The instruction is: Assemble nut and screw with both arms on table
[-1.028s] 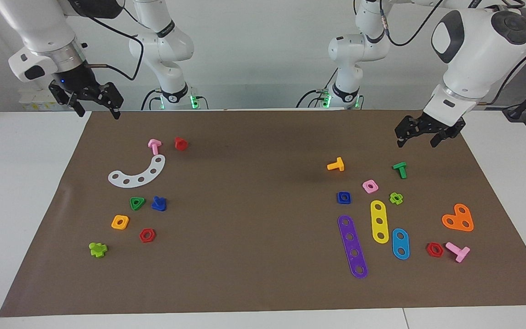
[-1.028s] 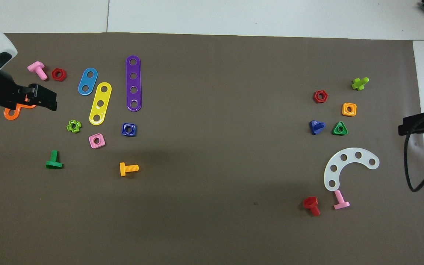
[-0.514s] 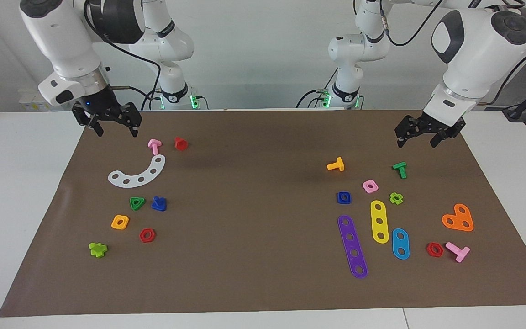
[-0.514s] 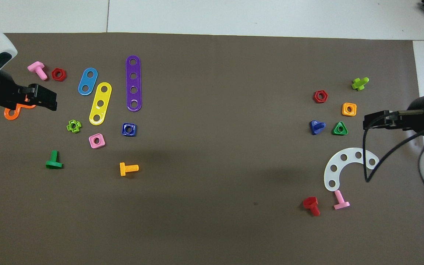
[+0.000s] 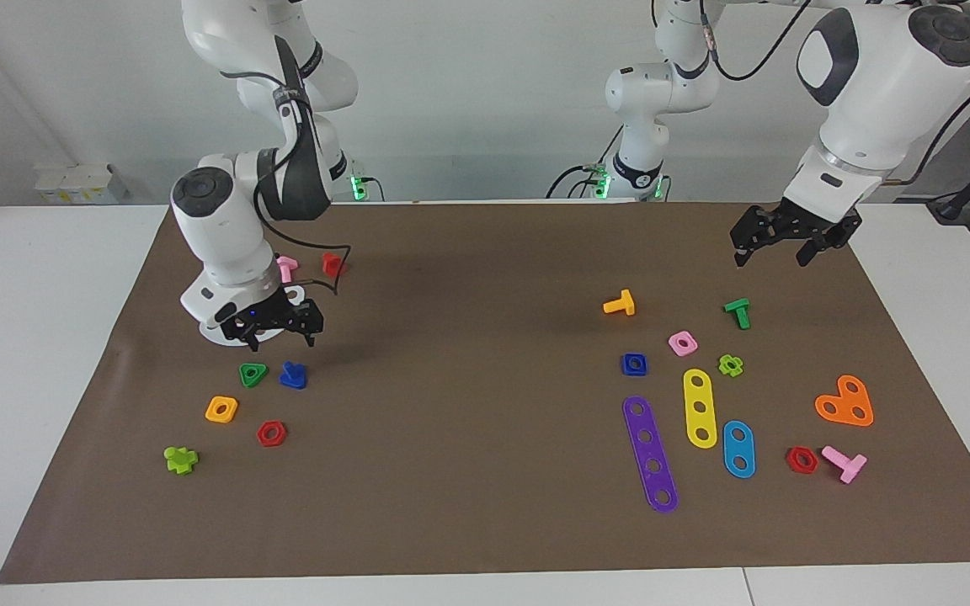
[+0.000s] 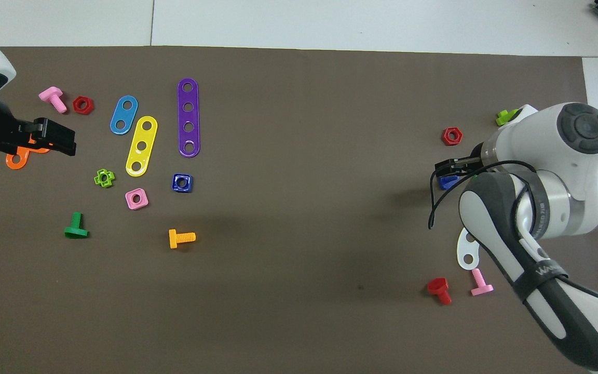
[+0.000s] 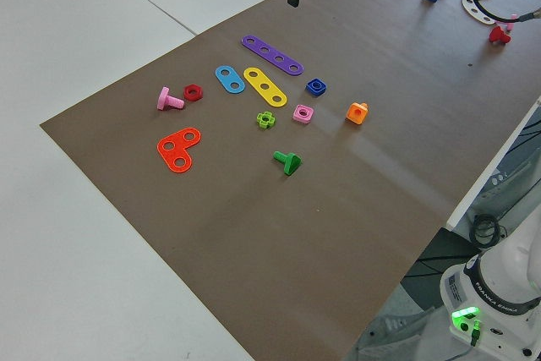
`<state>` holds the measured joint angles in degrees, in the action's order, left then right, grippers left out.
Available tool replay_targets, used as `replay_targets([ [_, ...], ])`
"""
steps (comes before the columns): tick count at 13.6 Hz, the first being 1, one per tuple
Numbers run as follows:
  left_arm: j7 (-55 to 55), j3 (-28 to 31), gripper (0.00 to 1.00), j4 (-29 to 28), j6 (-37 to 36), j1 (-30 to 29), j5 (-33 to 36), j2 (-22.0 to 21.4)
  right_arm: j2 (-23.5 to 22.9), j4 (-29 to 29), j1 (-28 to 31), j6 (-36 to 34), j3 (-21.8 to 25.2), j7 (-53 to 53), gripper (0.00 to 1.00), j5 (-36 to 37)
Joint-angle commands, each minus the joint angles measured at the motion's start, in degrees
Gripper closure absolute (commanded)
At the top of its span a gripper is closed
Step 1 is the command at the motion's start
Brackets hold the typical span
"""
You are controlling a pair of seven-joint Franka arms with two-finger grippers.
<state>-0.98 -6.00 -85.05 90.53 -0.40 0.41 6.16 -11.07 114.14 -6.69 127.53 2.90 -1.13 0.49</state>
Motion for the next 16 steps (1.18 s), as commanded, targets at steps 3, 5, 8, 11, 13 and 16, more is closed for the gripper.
replay_targets([
  [3,0.1,0.12,0.0,-2.31,0.0,-0.39,0.82,-2.11,-1.05,6.97,1.24,9.65,-0.27,-3.79,0.11,-1.01],
  [5,0.1,0.12,0.0,-3.62,1.05,-0.3,0.73,-2.46,-1.41,7.23,1.32,10.62,-0.27,-3.97,0.21,-1.01],
  [8,-0.43,0.03,0.11,-6.18,4.3,0.49,0.12,-2.3,-2.54,7.15,1.15,12.56,-0.27,-3.97,0.3,-1.01],
  [11,-2.17,0.03,0.13,-6.96,8.94,1.28,-2.34,1.22,-4.13,6.97,1.15,16.17,-0.27,-3.62,0.34,-1.01],
  [13,-3.68,-0.06,0.14,-10.03,15.34,3.82,-2.61,2.8,-4.31,6.88,1.15,16.7,-0.27,-3.79,0.38,-1.01],
  [16,-4.21,-0.15,0.16,-17.58,25.11,4.27,-2.52,2.81,-4.31,6.97,1.15,16.0,-0.27,-3.88,0.42,-1.01],
])
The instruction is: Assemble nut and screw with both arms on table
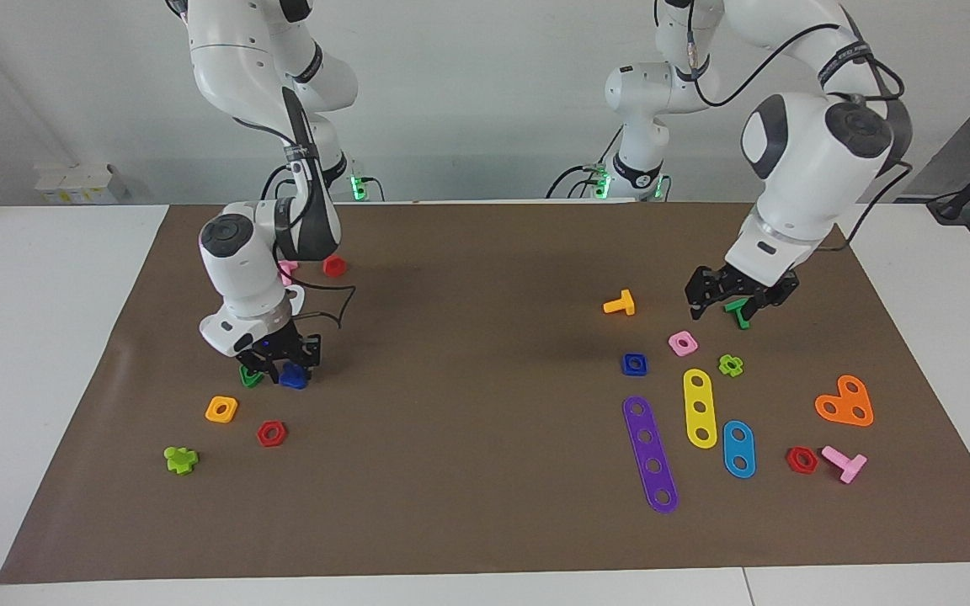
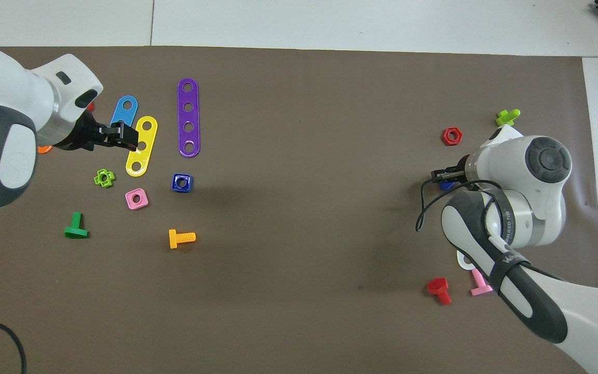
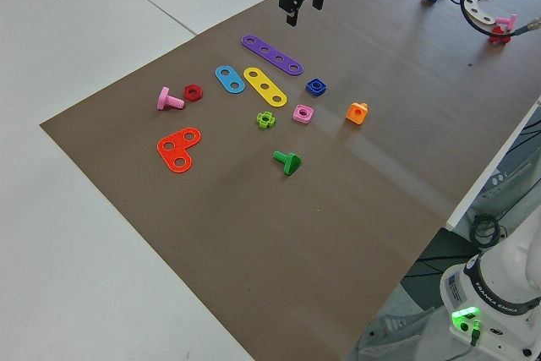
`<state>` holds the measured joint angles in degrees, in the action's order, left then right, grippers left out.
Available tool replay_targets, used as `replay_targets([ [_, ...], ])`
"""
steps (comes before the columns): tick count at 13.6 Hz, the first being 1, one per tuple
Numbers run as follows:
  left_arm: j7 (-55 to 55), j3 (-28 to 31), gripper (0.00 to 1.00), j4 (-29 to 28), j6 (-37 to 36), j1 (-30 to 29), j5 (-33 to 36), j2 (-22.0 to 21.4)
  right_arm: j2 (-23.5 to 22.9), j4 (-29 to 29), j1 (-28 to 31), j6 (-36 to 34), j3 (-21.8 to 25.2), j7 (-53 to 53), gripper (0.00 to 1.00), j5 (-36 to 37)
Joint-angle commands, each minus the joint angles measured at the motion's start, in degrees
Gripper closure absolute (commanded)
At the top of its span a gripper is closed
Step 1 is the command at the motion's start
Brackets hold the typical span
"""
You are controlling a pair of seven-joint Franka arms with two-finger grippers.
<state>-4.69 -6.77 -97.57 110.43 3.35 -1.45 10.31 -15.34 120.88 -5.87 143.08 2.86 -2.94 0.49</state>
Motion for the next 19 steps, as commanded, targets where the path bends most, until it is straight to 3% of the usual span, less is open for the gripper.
replay_targets([
  [1,-0.58,0.62,0.17,-6.57,7.67,0.61,-0.66,-1.0,0.04,0.24,0.34,0.09,-0.22,-1.99,0.42,-1.01],
  [4,-0.67,0.71,0.19,-10.79,15.4,2.54,-0.66,1.54,0.83,-0.03,0.34,-2.1,-0.31,-2.07,0.42,-1.01],
  [8,0.38,0.71,0.23,-13.6,21.12,4.73,-0.48,5.41,1.01,0.06,0.34,-2.63,-0.22,-2.16,0.63,-1.01],
  [11,2.92,0.79,0.26,-14.84,24.3,5.79,-0.22,8.05,1.1,0.15,0.42,-2.72,-0.31,-2.25,0.63,-1.01],
  [12,5.46,0.79,0.27,-15.45,24.3,5.71,-0.22,8.05,1.1,0.15,0.34,-2.72,-0.22,-2.25,0.68,-1.01],
  [13,6.01,0.79,0.27,-16.16,24.3,5.71,-0.22,8.05,1.1,0.15,0.42,-2.72,-0.22,-2.34,0.95,-1.01],
  [14,6.01,0.79,0.27,-16.34,24.3,5.71,-0.22,8.05,1.1,0.15,0.34,-2.72,-0.22,-1.64,1.0,-1.01],
  [19,6.01,0.79,0.29,-17.66,23.51,6.05,-0.22,7.62,1.97,-4.4,-0.8,-6.57,-0.4,4.92,1.0,-1.01],
])
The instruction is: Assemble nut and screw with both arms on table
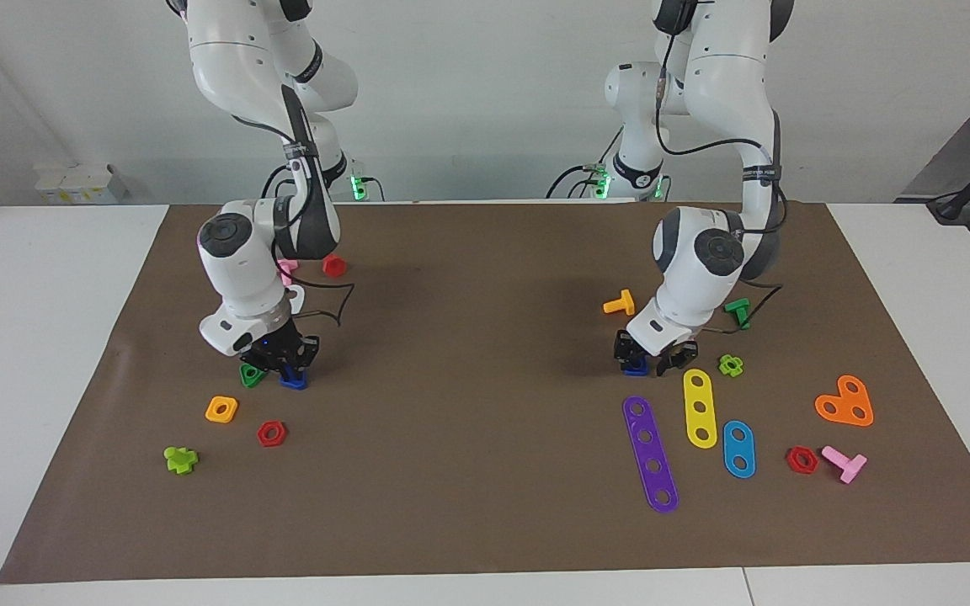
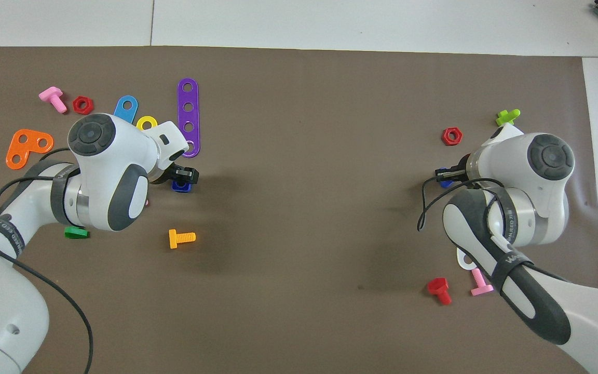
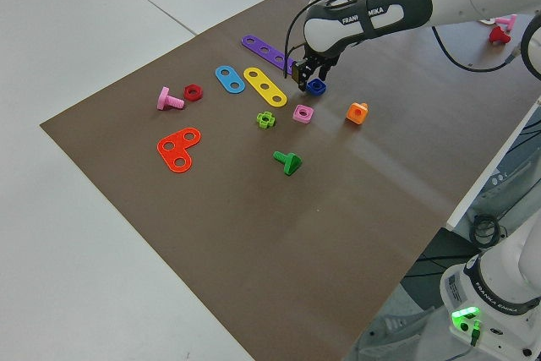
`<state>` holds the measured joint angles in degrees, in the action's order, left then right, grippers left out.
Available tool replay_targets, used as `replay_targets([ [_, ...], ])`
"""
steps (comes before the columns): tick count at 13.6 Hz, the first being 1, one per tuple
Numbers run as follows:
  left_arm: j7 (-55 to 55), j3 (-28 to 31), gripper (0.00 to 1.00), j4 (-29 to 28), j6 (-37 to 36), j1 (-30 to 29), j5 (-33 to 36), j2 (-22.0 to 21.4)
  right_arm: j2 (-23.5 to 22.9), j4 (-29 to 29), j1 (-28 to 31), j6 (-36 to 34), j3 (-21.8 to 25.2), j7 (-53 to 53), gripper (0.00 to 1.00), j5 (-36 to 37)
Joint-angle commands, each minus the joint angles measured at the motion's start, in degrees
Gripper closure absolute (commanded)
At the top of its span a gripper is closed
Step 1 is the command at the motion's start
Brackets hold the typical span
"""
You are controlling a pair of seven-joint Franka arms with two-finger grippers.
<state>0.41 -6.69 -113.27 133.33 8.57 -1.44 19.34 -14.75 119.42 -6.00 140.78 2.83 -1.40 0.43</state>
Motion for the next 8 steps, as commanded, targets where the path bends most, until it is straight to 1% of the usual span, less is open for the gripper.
replay_targets([
  [1,0.91,0.71,0.29,-2.3,0.61,1.01,-0.23,-1.5,1.57,-6.1,-2.68,-6.98,-0.37,6.82,1.0,-0.96],
  [2,0.91,0.63,0.29,-2.39,0.35,1.1,-0.23,-1.58,1.05,-9.17,-4.97,-9.1,-0.37,11.12,1.0,-0.96],
  [4,0.91,0.62,0.29,-2.31,-0.79,1.63,-0.23,-1.67,0.52,-12.09,-10.59,-8.42,-0.37,18.51,1.0,-0.78],
  [5,0.91,0.71,0.29,-2.31,-1.05,1.63,-0.23,-1.76,-0.53,-14.28,-13.22,-8.59,-0.37,21.85,1.0,-0.61],
  [6,0.91,0.71,0.29,-2.31,-1.58,1.63,-0.23,-1.76,-2.8,-17.0,-15.86,-8.68,-0.37,24.93,1.0,-0.17],
  [8,0.82,0.71,0.29,-2.22,-1.85,2.24,-0.23,-1.85,-6.76,-22.28,-19.12,-8.77,-0.37,31.34,1.0,0.01],
])
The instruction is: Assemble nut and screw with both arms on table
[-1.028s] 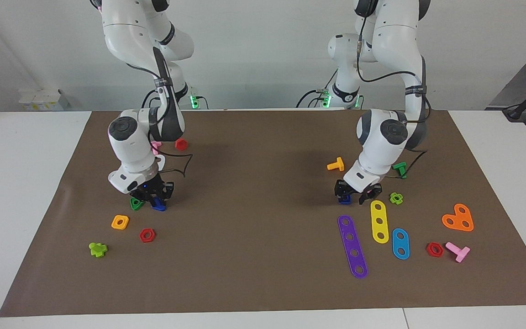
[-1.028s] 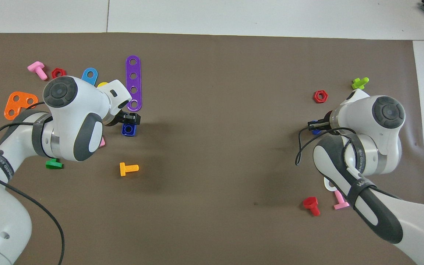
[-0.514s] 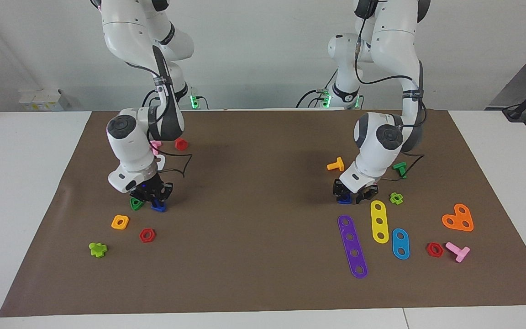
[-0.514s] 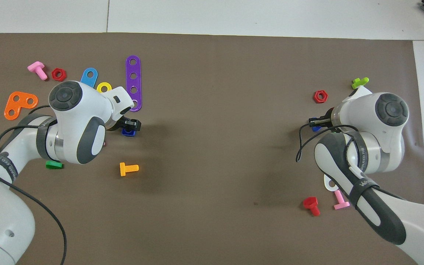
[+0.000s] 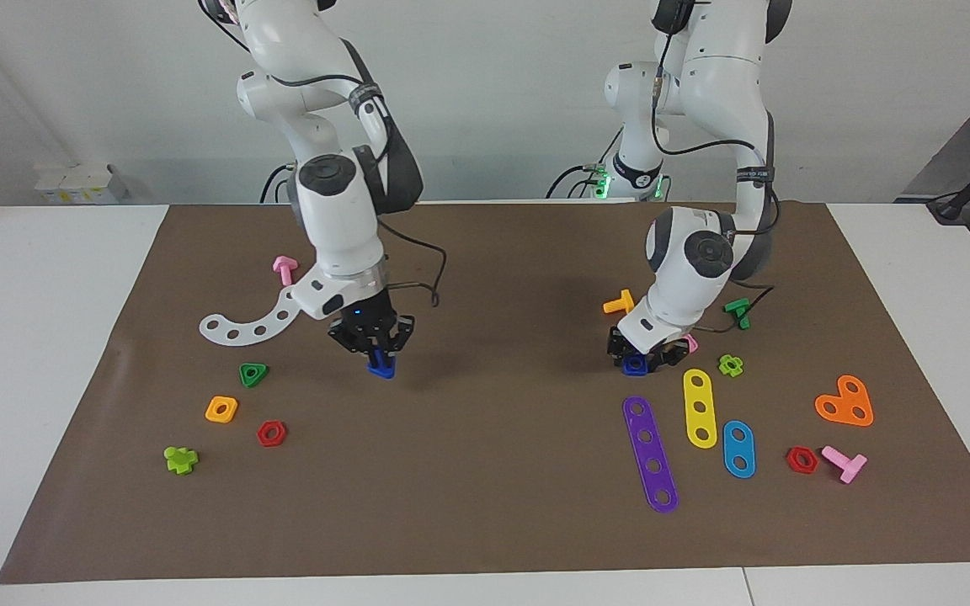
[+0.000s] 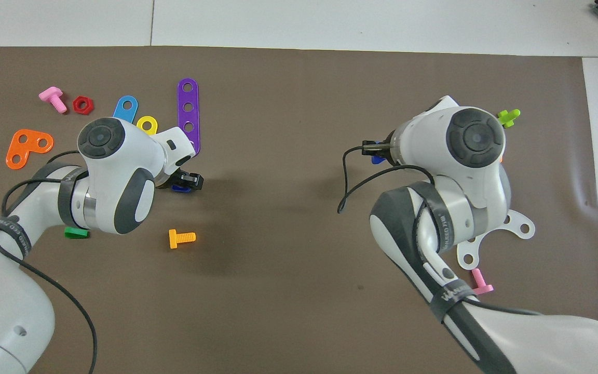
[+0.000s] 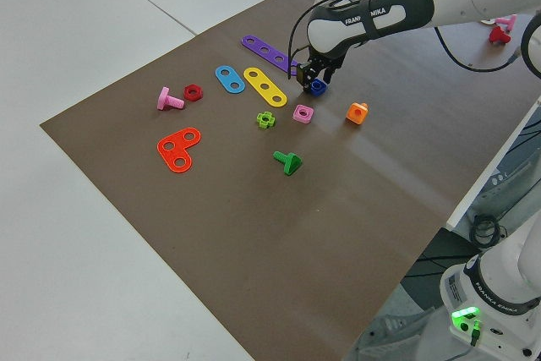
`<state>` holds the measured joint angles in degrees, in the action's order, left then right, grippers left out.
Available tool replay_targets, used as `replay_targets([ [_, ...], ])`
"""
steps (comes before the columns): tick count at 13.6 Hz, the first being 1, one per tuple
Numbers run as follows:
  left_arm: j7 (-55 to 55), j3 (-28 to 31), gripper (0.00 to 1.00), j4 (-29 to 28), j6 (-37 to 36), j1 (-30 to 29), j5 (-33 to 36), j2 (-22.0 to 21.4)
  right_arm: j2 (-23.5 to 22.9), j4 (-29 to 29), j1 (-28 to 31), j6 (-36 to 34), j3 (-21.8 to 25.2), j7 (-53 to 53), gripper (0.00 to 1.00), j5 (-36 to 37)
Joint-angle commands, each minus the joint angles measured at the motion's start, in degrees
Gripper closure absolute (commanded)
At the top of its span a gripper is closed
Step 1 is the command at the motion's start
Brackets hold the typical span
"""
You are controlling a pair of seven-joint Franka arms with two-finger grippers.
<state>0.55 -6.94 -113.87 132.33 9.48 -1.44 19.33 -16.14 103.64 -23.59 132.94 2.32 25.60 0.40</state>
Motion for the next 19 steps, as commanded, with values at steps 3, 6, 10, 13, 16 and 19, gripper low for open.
replay_targets([
  [3,0.77,0.96,0.29,-1.71,-1.54,1.33,-0.14,-1.92,-12.92,-11.96,-8.3,-0.49,0.32,12.25,1.0,0.73],
  [6,0.77,0.96,0.33,-1.71,-2.6,1.33,0.12,-1.93,-16.46,-13.46,-10.5,5.02,0.14,18.32,1.0,2.85],
  [10,1.29,1.05,0.49,-1.62,-2.86,1.24,1.0,-1.93,-18.13,-12.41,-11.57,8.29,0.14,20.1,1.0,2.68],
  [13,1.47,1.05,0.71,-1.18,-3.48,0.81,2.05,-1.93,-17.87,-10.47,-11.92,10.15,0.32,21.06,0.0,2.76],
  [16,1.47,1.05,0.82,-0.22,-3.65,0.63,2.06,-1.75,-13.15,-10.39,-10.44,7.27,0.84,21.95,0.0,2.76],
  [19,0.6,0.96,0.82,6.09,-8.2,1.24,1.53,-0.79,-4.71,-10.21,-4.47,-1.17,0.76,19.94,0.0,2.76],
])
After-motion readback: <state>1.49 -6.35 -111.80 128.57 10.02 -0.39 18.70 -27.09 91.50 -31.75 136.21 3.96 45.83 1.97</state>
